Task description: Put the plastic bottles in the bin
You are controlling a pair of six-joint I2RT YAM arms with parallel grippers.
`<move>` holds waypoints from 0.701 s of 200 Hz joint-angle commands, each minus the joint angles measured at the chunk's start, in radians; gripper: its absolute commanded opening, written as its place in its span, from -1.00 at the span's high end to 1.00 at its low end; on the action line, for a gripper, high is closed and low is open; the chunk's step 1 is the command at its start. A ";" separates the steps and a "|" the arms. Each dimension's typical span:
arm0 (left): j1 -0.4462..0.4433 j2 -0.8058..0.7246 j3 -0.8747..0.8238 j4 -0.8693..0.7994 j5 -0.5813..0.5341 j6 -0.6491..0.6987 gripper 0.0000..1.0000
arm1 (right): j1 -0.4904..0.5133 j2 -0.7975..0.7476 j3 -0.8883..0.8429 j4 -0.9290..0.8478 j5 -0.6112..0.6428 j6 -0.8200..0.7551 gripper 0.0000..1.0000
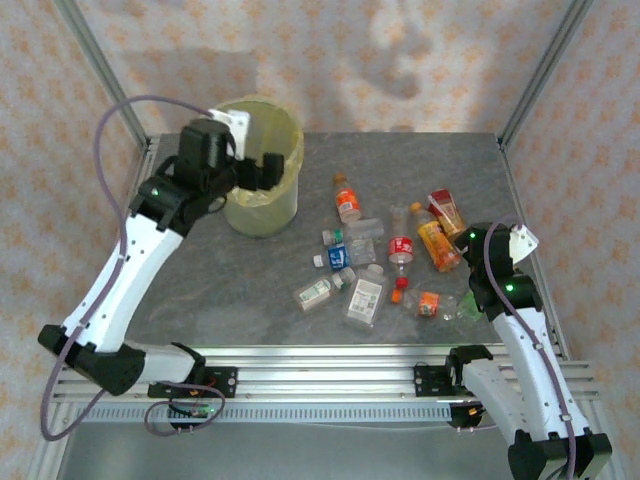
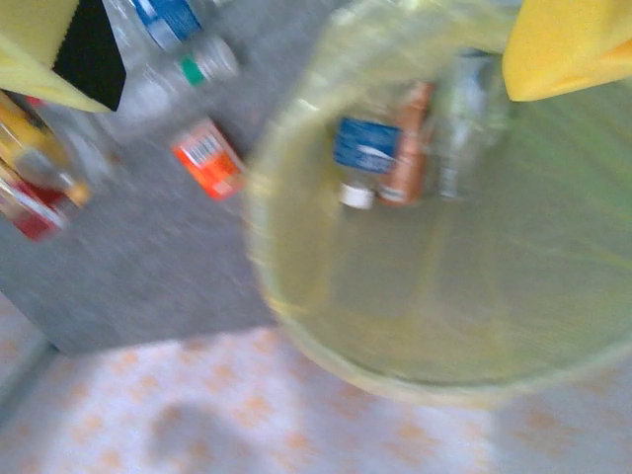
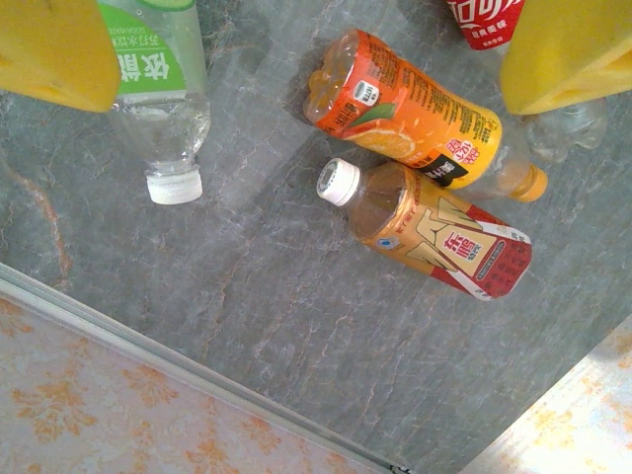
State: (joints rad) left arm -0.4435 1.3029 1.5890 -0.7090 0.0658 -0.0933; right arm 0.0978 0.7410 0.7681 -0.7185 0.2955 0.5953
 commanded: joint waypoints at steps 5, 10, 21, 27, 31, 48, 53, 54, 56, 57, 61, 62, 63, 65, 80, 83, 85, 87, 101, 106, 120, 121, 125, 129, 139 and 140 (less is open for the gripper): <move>-0.093 -0.085 -0.134 0.105 0.024 0.048 -1.00 | 0.006 -0.008 0.023 -0.018 0.015 0.016 -0.98; -0.107 -0.097 -0.164 0.124 0.037 0.044 -1.00 | 0.004 -0.008 0.025 -0.021 0.017 0.015 -0.98; -0.138 -0.119 -0.225 0.155 0.059 0.040 -1.00 | 0.006 -0.008 0.025 -0.026 0.021 0.015 -0.98; -0.154 -0.127 -0.256 0.166 0.070 0.039 -1.00 | 0.006 -0.008 0.024 -0.028 0.024 0.015 -0.98; -0.164 -0.131 -0.273 0.169 0.081 0.040 -1.00 | 0.006 -0.008 0.023 -0.029 0.024 0.015 -0.98; -0.207 -0.123 -0.318 0.138 0.121 0.050 -1.00 | 0.006 -0.006 0.022 -0.030 0.021 0.015 -0.98; -0.221 -0.115 -0.327 0.118 0.121 0.055 -1.00 | 0.006 -0.006 0.022 -0.029 0.019 0.015 -0.98; -0.224 -0.115 -0.327 0.115 0.121 0.057 -1.00 | 0.006 -0.006 0.022 -0.029 0.018 0.015 -0.98; -0.231 -0.112 -0.330 0.107 0.120 0.059 -1.00 | 0.006 -0.005 0.022 -0.028 0.018 0.014 -0.98; -0.234 -0.110 -0.332 0.102 0.119 0.060 -1.00 | 0.006 -0.005 0.022 -0.028 0.018 0.015 -0.98; -0.248 -0.104 -0.339 0.088 0.116 0.064 -1.00 | 0.006 -0.005 0.024 -0.029 0.015 0.014 -0.98; -0.251 -0.103 -0.340 0.085 0.115 0.065 -1.00 | 0.005 -0.005 0.024 -0.029 0.015 0.014 -0.98; -0.255 -0.102 -0.343 0.083 0.114 0.065 -1.00 | 0.006 -0.005 0.025 -0.028 0.014 0.014 -0.98; -0.262 -0.099 -0.346 0.076 0.112 0.067 -1.00 | 0.006 -0.005 0.024 -0.027 0.013 0.015 -0.98; -0.314 -0.072 -0.371 0.028 0.091 0.079 -1.00 | 0.006 -0.002 0.027 -0.029 0.006 0.017 -0.98; -0.324 -0.066 -0.375 0.018 0.085 0.079 -1.00 | 0.006 -0.002 0.029 -0.030 0.005 0.017 -0.98; -0.331 -0.062 -0.378 0.012 0.082 0.079 -1.00 | 0.006 -0.002 0.028 -0.030 0.004 0.017 -0.98; -0.337 -0.058 -0.382 0.006 0.079 0.081 -1.00 | 0.006 -0.002 0.028 -0.031 0.003 0.017 -0.98; -0.377 -0.029 -0.401 -0.029 0.055 0.078 -1.00 | 0.006 -0.002 0.032 -0.033 -0.001 0.017 -0.98; -0.390 -0.016 -0.407 -0.041 0.044 0.074 -1.00 | 0.006 -0.001 0.031 -0.034 -0.001 0.017 -0.98; -0.411 0.026 -0.411 -0.083 0.044 0.064 -1.00 | 0.006 0.000 0.036 -0.038 -0.001 0.017 -0.98; -0.413 0.030 -0.411 -0.086 0.044 0.063 -1.00 | 0.006 0.000 0.037 -0.039 -0.001 0.018 -0.98; -0.417 0.043 -0.410 -0.099 0.045 0.059 -1.00 | 0.006 0.000 0.037 -0.040 -0.002 0.016 -0.98; -0.420 0.056 -0.409 -0.110 0.045 0.058 -1.00 | 0.006 0.000 0.038 -0.042 -0.001 0.015 -0.98; -0.429 0.086 -0.406 -0.131 0.043 0.055 -1.00 | 0.006 0.000 0.042 -0.046 -0.003 0.016 -0.98; -0.429 0.089 -0.406 -0.131 0.043 0.054 -1.00 | 0.006 -0.001 0.042 -0.046 -0.003 0.016 -0.98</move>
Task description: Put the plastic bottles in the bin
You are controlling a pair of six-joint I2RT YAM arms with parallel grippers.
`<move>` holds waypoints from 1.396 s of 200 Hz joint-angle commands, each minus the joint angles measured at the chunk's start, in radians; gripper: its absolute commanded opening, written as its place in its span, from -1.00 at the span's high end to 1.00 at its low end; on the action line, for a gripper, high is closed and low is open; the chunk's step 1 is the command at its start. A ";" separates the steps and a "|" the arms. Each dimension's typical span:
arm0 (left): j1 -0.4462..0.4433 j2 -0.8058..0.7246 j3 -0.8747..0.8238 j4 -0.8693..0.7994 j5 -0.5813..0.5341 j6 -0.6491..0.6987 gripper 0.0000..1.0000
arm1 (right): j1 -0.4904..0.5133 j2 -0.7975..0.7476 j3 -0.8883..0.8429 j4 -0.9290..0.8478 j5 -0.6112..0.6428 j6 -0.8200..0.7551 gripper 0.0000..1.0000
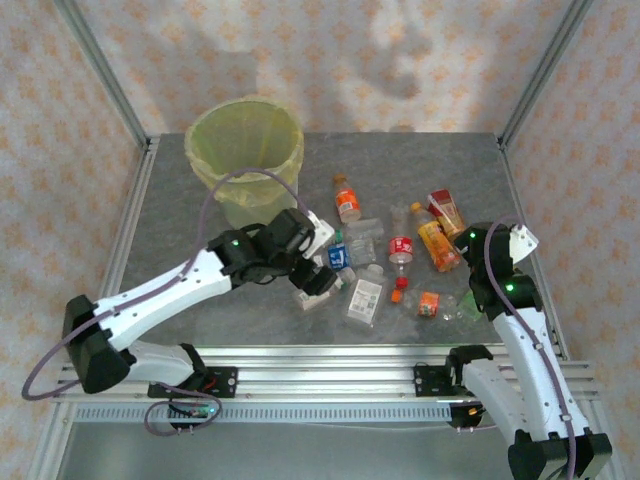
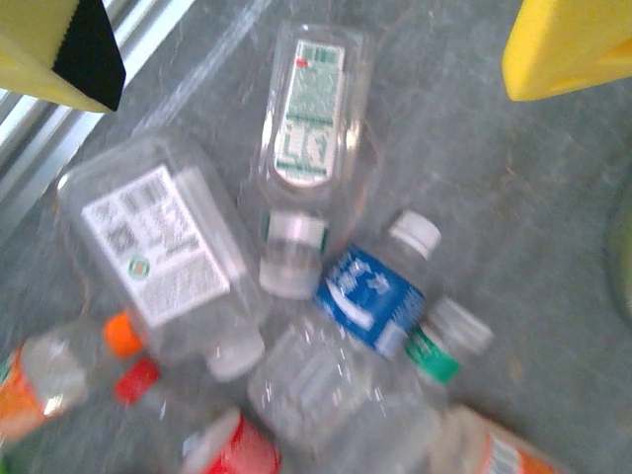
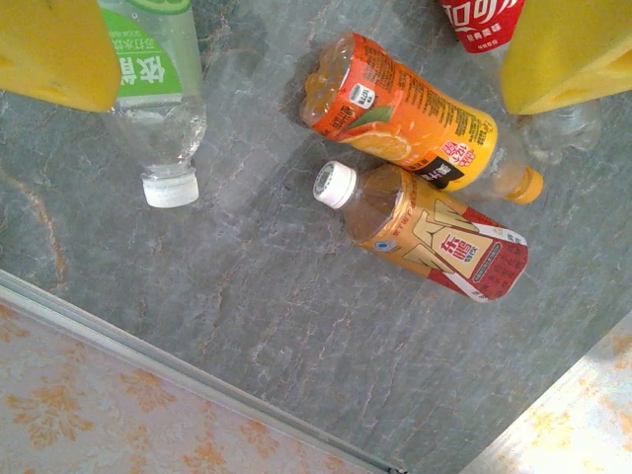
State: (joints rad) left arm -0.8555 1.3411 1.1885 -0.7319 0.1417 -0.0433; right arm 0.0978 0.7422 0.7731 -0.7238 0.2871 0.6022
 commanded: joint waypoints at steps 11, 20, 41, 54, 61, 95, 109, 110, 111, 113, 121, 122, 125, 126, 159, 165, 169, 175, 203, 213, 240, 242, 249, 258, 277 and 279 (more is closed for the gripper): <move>-0.027 0.079 -0.006 -0.117 -0.029 0.003 -1.00 | 0.006 -0.003 0.038 -0.044 0.005 0.008 -0.98; -0.035 0.104 -0.007 -0.118 -0.025 0.001 -1.00 | 0.005 -0.003 0.038 -0.045 0.005 0.009 -0.98; -0.049 0.162 0.003 -0.117 -0.030 -0.003 -1.00 | 0.006 -0.003 0.034 -0.045 0.004 0.010 -0.98; -0.058 0.199 0.008 -0.114 -0.047 -0.006 -1.00 | 0.006 -0.003 0.034 -0.044 0.002 0.010 -0.98; -0.060 0.222 0.013 -0.115 -0.059 -0.011 -1.00 | 0.006 -0.003 0.035 -0.043 0.003 0.008 -0.98; -0.064 0.308 0.023 -0.105 -0.089 -0.011 -1.00 | 0.006 0.000 0.034 -0.036 0.006 0.002 -0.98; -0.064 0.330 0.022 -0.086 -0.096 -0.009 -1.00 | 0.006 0.000 0.030 -0.034 0.006 0.002 -0.98; -0.064 0.331 0.021 -0.085 -0.096 -0.009 -1.00 | 0.006 0.000 0.030 -0.034 0.007 0.002 -0.98; -0.064 0.332 0.020 -0.084 -0.097 -0.009 -1.00 | 0.006 0.000 0.030 -0.033 0.006 0.002 -0.98; -0.064 0.334 0.020 -0.080 -0.097 -0.008 -1.00 | 0.006 0.000 0.030 -0.033 0.007 0.001 -0.98; -0.063 0.341 0.018 -0.069 -0.100 -0.007 -1.00 | 0.006 0.002 0.029 -0.033 0.007 0.001 -0.98; -0.064 0.342 0.018 -0.068 -0.100 -0.007 -1.00 | 0.006 0.002 0.029 -0.033 0.007 0.001 -0.98; -0.063 0.345 0.016 -0.064 -0.102 -0.006 -1.00 | 0.006 0.002 0.027 -0.032 0.006 0.001 -0.98; -0.063 0.346 0.017 -0.063 -0.103 -0.006 -1.00 | 0.006 0.002 0.027 -0.032 0.006 0.001 -0.98; -0.063 0.379 0.016 -0.036 -0.139 0.001 -1.00 | 0.006 0.003 0.023 -0.029 0.008 0.001 -0.98; -0.063 0.388 0.016 -0.034 -0.143 0.000 -1.00 | 0.006 0.003 0.025 -0.029 0.008 0.001 -0.98; -0.064 0.394 0.016 -0.032 -0.146 0.000 -1.00 | 0.006 0.005 0.025 -0.027 0.008 0.001 -0.98; -0.063 0.403 0.020 -0.031 -0.148 0.002 -1.00 | 0.006 0.006 0.024 -0.027 0.007 0.001 -0.98; -0.064 0.436 0.029 -0.006 -0.147 0.003 -1.00 | 0.006 0.015 0.026 -0.023 0.006 0.002 -0.98; -0.064 0.444 0.033 0.007 -0.142 0.003 -0.99 | 0.006 0.019 0.026 -0.020 0.004 0.002 -0.98; -0.063 0.474 0.050 0.025 -0.130 0.002 -0.99 | 0.006 0.029 0.029 -0.018 0.001 0.002 -0.98; -0.063 0.476 0.051 0.026 -0.130 0.003 -0.99 | 0.006 0.029 0.030 -0.018 0.001 0.001 -0.98; -0.063 0.484 0.055 0.029 -0.131 0.002 -0.99 | 0.006 0.030 0.031 -0.018 0.001 -0.001 -0.98; -0.064 0.494 0.058 0.031 -0.134 0.002 -0.99 | 0.006 0.031 0.031 -0.017 0.001 0.000 -0.98; -0.063 0.514 0.063 0.034 -0.144 0.003 -0.98 | 0.006 0.030 0.033 -0.018 0.001 -0.002 -0.98; -0.063 0.517 0.064 0.034 -0.145 0.004 -0.98 | 0.006 0.031 0.033 -0.018 0.001 -0.002 -0.98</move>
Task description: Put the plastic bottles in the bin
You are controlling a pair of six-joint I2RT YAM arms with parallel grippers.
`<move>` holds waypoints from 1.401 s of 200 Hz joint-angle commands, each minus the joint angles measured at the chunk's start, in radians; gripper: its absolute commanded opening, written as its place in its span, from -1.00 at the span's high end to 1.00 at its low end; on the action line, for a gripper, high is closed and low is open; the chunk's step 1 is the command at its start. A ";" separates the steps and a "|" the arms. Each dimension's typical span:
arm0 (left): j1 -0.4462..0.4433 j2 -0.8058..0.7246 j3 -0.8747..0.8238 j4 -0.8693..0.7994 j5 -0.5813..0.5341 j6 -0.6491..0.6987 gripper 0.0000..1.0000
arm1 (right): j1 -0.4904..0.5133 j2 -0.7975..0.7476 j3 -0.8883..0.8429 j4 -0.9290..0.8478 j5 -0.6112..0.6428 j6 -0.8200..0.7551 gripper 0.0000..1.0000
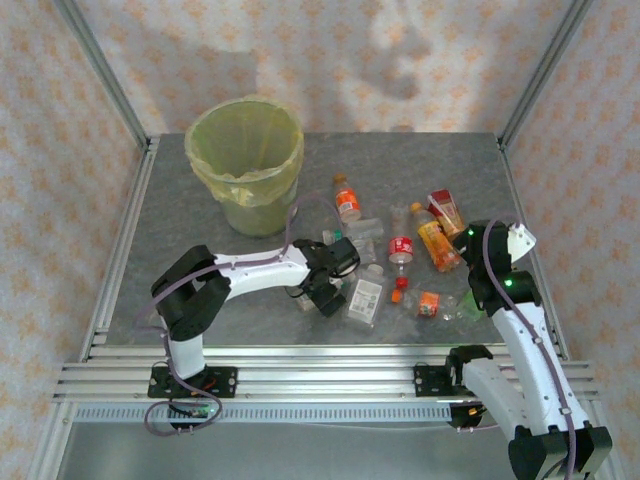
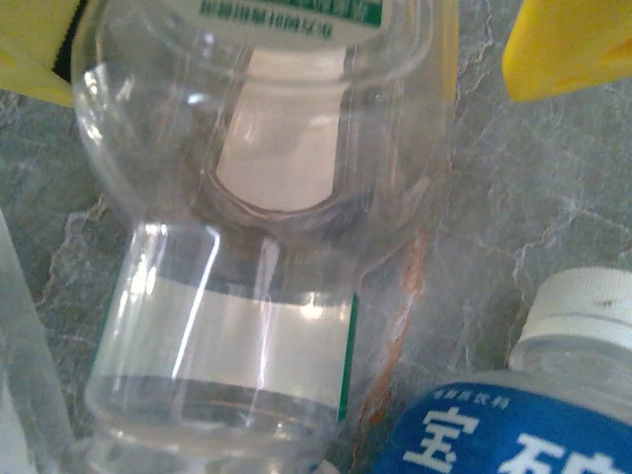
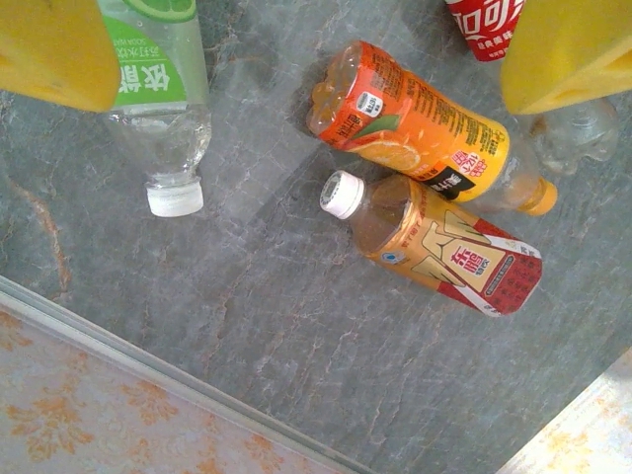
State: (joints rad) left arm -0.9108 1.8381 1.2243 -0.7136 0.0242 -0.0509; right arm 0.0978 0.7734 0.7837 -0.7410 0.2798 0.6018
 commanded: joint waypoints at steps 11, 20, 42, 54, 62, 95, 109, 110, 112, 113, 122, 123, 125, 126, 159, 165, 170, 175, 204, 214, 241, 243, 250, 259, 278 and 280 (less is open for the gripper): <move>-0.008 0.029 0.028 0.016 -0.039 0.013 -0.97 | 0.006 -0.001 0.023 -0.001 0.010 -0.002 -0.98; -0.008 0.036 0.028 0.016 -0.049 0.011 -0.95 | 0.006 0.000 0.022 -0.001 0.010 -0.001 -0.98; -0.008 0.046 0.028 0.016 -0.064 0.008 -0.85 | 0.006 0.001 0.021 -0.001 0.009 -0.001 -0.98; -0.008 0.048 0.027 0.013 -0.068 0.005 -0.77 | 0.006 0.000 0.022 -0.001 0.009 0.000 -0.98; -0.008 0.048 0.025 0.011 -0.070 0.004 -0.72 | 0.006 0.001 0.021 -0.001 0.009 0.000 -0.98; -0.008 0.039 0.017 -0.010 -0.069 0.007 -0.39 | 0.006 0.000 0.021 -0.002 0.007 0.002 -0.98; -0.008 0.028 0.009 -0.013 -0.072 0.005 -0.29 | 0.006 0.000 0.021 -0.003 0.008 0.003 -0.98; -0.008 0.028 0.009 -0.013 -0.072 0.005 -0.28 | 0.006 0.000 0.021 -0.003 0.008 0.003 -0.98; -0.009 0.026 0.008 -0.013 -0.072 0.005 -0.25 | 0.006 0.000 0.021 -0.004 0.007 0.003 -0.98; -0.008 0.024 0.008 -0.013 -0.072 0.005 -0.25 | 0.006 0.000 0.020 -0.003 0.008 0.003 -0.98; -0.008 0.016 0.004 -0.015 -0.070 0.002 -0.18 | 0.006 0.000 0.019 -0.003 0.006 0.004 -0.98; -0.008 0.016 0.004 -0.015 -0.070 0.002 -0.17 | 0.006 0.000 0.019 -0.003 0.006 0.004 -0.98; -0.008 0.013 0.003 -0.016 -0.069 0.001 -0.16 | 0.006 0.000 0.019 -0.003 0.006 0.004 -0.98; -0.008 0.012 0.003 -0.017 -0.069 0.000 -0.16 | 0.006 0.000 0.020 -0.003 0.006 0.004 -0.98; -0.008 -0.027 -0.007 -0.029 -0.061 -0.007 0.05 | 0.006 -0.002 0.022 -0.006 0.002 0.004 -0.98; -0.008 -0.036 -0.009 -0.034 -0.058 -0.007 0.05 | 0.006 -0.003 0.024 -0.009 0.001 0.006 -0.98; -0.008 -0.045 -0.013 -0.037 -0.056 -0.010 0.06 | 0.006 -0.005 0.025 -0.011 0.002 0.006 -0.98; -0.009 -0.055 -0.015 -0.041 -0.054 -0.009 0.06 | 0.006 -0.006 0.025 -0.013 0.001 0.006 -0.98; -0.008 -0.135 -0.037 -0.072 -0.030 -0.011 0.08 | 0.006 -0.024 0.021 -0.025 0.000 0.012 -0.98; -0.008 -0.170 -0.040 -0.086 -0.026 -0.010 0.13 | 0.006 -0.032 0.013 -0.023 0.001 0.015 -0.98; -0.008 -0.251 -0.029 -0.117 -0.030 -0.009 0.13 | 0.006 -0.036 -0.001 -0.010 0.000 0.020 -0.98; -0.008 -0.257 -0.026 -0.118 -0.030 -0.008 0.13 | 0.006 -0.033 -0.001 -0.009 0.000 0.020 -0.98; -0.008 -0.275 -0.017 -0.125 -0.035 -0.007 0.13 | 0.006 -0.031 -0.001 -0.005 -0.003 0.020 -0.98; -0.008 -0.297 -0.003 -0.129 -0.039 -0.008 0.13 | 0.006 -0.027 -0.001 0.000 -0.006 0.019 -0.98; -0.009 -0.345 0.031 -0.131 -0.047 -0.003 0.13 | 0.006 -0.020 0.000 0.001 -0.010 0.017 -0.98; -0.009 -0.348 0.036 -0.129 -0.047 -0.003 0.13 | 0.006 -0.020 0.000 0.002 -0.010 0.015 -0.98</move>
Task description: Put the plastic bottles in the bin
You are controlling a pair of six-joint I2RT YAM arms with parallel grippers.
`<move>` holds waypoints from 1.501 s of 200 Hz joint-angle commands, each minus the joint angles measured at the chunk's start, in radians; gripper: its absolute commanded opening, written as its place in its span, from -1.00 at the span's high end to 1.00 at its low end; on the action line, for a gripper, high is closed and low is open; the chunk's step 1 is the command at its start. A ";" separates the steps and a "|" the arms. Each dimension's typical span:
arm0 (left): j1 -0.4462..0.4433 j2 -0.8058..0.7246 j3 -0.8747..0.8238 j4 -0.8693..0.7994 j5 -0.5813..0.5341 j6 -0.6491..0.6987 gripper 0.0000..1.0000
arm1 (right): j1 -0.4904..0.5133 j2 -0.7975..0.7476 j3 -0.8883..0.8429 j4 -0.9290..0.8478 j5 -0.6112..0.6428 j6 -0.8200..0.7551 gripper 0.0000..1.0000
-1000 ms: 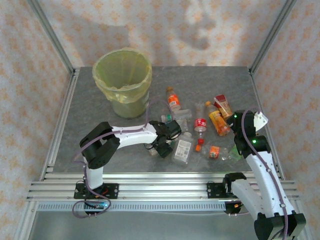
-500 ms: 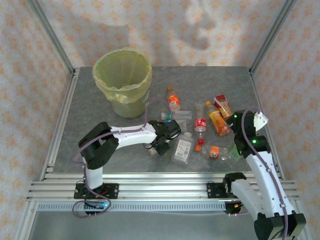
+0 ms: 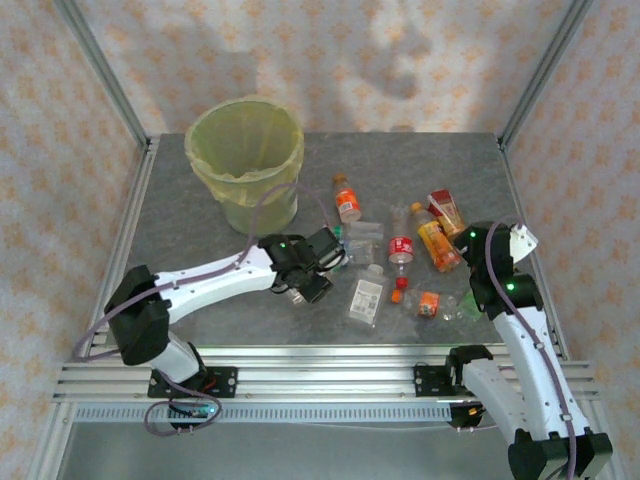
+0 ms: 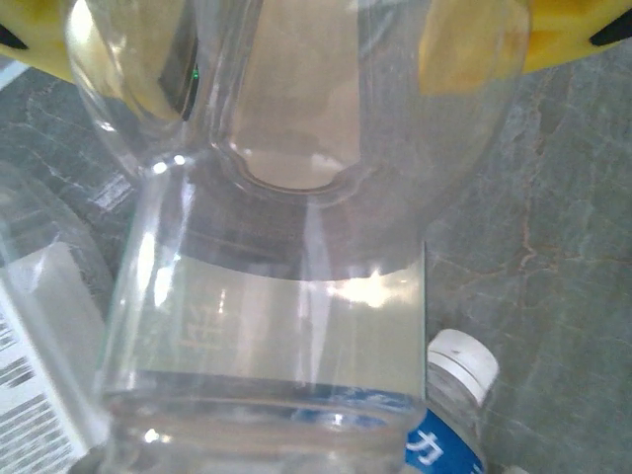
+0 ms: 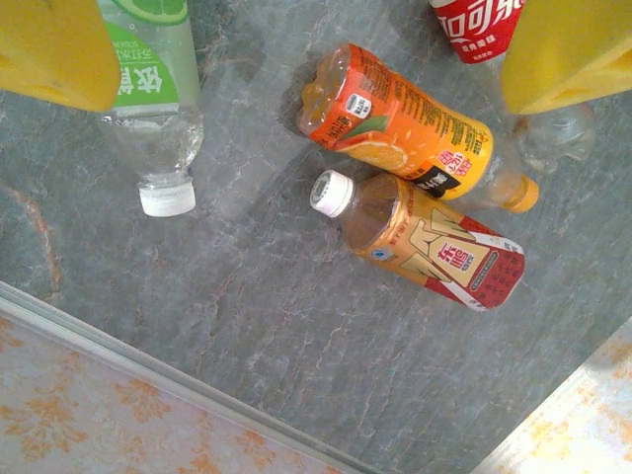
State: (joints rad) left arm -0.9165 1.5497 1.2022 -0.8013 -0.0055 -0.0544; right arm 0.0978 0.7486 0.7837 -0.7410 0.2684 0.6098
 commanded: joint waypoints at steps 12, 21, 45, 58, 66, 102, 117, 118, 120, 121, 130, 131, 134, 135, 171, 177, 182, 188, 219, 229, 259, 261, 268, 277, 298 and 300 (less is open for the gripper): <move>-0.003 -0.091 0.084 -0.035 -0.030 0.006 0.13 | 0.006 0.005 0.001 0.003 0.002 0.007 -0.98; -0.004 -0.113 0.104 -0.025 -0.047 0.011 0.13 | 0.007 0.003 0.002 0.003 0.002 0.007 -0.98; 0.000 -0.171 0.151 0.030 -0.129 0.014 0.13 | 0.006 0.001 0.000 0.005 -0.001 0.007 -0.98; 0.007 -0.197 0.167 0.082 -0.177 0.014 0.13 | 0.006 0.000 -0.001 0.006 -0.004 0.008 -0.98; 0.015 -0.210 0.174 0.109 -0.191 0.016 0.13 | 0.006 0.000 -0.001 0.004 -0.003 0.007 -0.98; 0.095 -0.244 0.214 0.167 -0.195 0.005 0.12 | 0.006 -0.004 0.005 -0.004 0.001 0.002 -0.98; 0.121 -0.252 0.231 0.183 -0.196 0.003 0.12 | 0.006 -0.004 0.005 -0.001 -0.002 0.004 -0.98; 0.123 -0.253 0.232 0.185 -0.196 0.003 0.12 | 0.006 -0.004 0.004 -0.001 -0.003 0.005 -0.98; 0.125 -0.253 0.234 0.188 -0.197 0.002 0.11 | 0.006 -0.005 0.003 0.000 -0.003 0.006 -0.98; 0.127 -0.254 0.235 0.189 -0.198 0.002 0.11 | 0.006 -0.005 0.003 0.000 -0.003 0.006 -0.98; 0.140 -0.258 0.239 0.204 -0.198 0.000 0.11 | 0.006 -0.005 0.003 0.000 -0.005 0.006 -0.98; 0.141 -0.259 0.239 0.206 -0.198 0.000 0.11 | 0.006 -0.005 0.002 0.001 -0.005 0.007 -0.98; 0.145 -0.260 0.240 0.211 -0.198 0.001 0.11 | 0.006 -0.004 0.002 0.002 -0.005 0.007 -0.98; 0.146 -0.260 0.240 0.213 -0.198 0.001 0.11 | 0.006 -0.004 0.002 0.002 -0.006 0.007 -0.98; 0.190 -0.261 0.272 0.247 -0.197 -0.002 0.10 | 0.006 -0.003 0.007 -0.001 -0.005 0.007 -0.98; 0.196 -0.259 0.280 0.251 -0.198 -0.002 0.10 | 0.007 -0.003 0.009 -0.001 -0.005 0.007 -0.98; 0.201 -0.258 0.286 0.254 -0.198 -0.002 0.10 | 0.006 -0.003 0.008 -0.001 -0.004 0.007 -0.98; 0.206 -0.256 0.294 0.260 -0.198 -0.002 0.10 | 0.005 -0.003 0.010 -0.002 -0.004 0.007 -0.98; 0.226 -0.250 0.326 0.289 -0.196 0.012 0.09 | 0.006 -0.003 0.007 0.000 -0.004 0.011 -0.98; 0.237 -0.248 0.336 0.300 -0.198 0.011 0.09 | 0.006 0.000 0.005 0.003 -0.005 0.013 -0.98; 0.292 -0.220 0.389 0.309 -0.212 0.010 0.09 | 0.006 0.017 0.007 0.016 -0.014 0.015 -0.98; 0.296 -0.217 0.395 0.308 -0.212 0.010 0.09 | 0.006 0.019 0.008 0.016 -0.014 0.015 -0.98; 0.313 -0.204 0.414 0.304 -0.211 0.008 0.09 | 0.006 0.025 0.010 0.018 -0.016 0.015 -0.98; 0.333 -0.189 0.440 0.293 -0.210 0.007 0.09 | 0.006 0.030 0.013 0.019 -0.017 0.013 -0.98; 0.387 -0.152 0.495 0.272 -0.201 0.008 0.09 | 0.006 0.035 0.018 0.018 -0.017 0.011 -0.98; 0.393 -0.147 0.500 0.268 -0.201 0.007 0.09 | 0.006 0.034 0.016 0.018 -0.017 0.011 -0.98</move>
State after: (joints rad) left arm -0.5728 1.3663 1.6333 -0.5381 -0.1898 -0.0513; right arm 0.0978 0.7826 0.7837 -0.7330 0.2508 0.6102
